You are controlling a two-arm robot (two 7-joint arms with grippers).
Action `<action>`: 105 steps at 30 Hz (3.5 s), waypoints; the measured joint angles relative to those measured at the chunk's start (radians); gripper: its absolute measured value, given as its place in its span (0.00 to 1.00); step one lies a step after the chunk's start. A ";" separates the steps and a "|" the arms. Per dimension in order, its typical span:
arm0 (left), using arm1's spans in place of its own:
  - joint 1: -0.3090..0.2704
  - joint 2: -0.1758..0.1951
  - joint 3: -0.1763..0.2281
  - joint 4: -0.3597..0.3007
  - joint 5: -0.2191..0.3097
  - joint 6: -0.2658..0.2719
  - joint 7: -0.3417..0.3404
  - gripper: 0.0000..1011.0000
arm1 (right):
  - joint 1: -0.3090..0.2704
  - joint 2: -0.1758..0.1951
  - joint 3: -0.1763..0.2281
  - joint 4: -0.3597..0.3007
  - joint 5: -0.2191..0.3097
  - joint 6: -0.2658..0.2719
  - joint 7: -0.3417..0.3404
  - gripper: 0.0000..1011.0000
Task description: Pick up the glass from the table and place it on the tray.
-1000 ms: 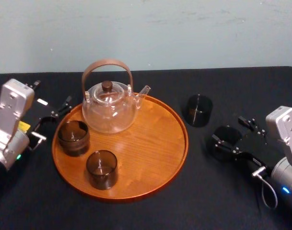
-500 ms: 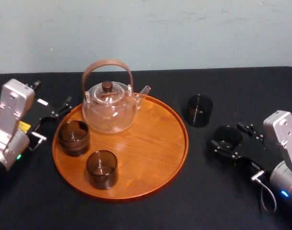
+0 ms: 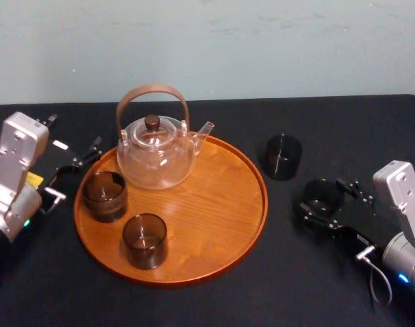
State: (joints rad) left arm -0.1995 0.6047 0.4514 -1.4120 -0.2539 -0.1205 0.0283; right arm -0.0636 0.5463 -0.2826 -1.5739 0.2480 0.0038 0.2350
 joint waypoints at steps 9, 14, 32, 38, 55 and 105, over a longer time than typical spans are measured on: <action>0.000 0.000 0.000 0.000 0.000 0.000 0.000 0.99 | -0.019 -0.008 0.025 -0.016 -0.016 -0.006 0.006 0.99; 0.000 0.000 0.000 0.000 0.000 0.000 0.000 0.99 | -0.038 -0.009 0.048 -0.042 -0.024 -0.017 0.006 0.99; 0.000 0.000 0.000 0.000 0.000 0.000 0.000 0.99 | -0.073 -0.044 0.103 -0.026 -0.027 -0.004 0.040 0.99; 0.000 0.000 0.000 0.000 0.000 0.000 0.000 0.99 | -0.078 -0.054 0.119 -0.021 -0.030 -0.002 0.051 0.99; 0.000 0.000 0.000 0.000 0.000 0.000 0.000 0.99 | -0.052 -0.088 0.127 0.031 -0.039 0.015 0.098 0.99; 0.000 0.000 0.000 0.000 0.000 0.000 0.000 0.99 | 0.061 -0.120 0.088 0.142 -0.028 0.005 0.142 0.90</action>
State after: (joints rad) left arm -0.1995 0.6047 0.4514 -1.4120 -0.2539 -0.1205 0.0282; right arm -0.0025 0.4264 -0.1945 -1.4322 0.2196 0.0088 0.3769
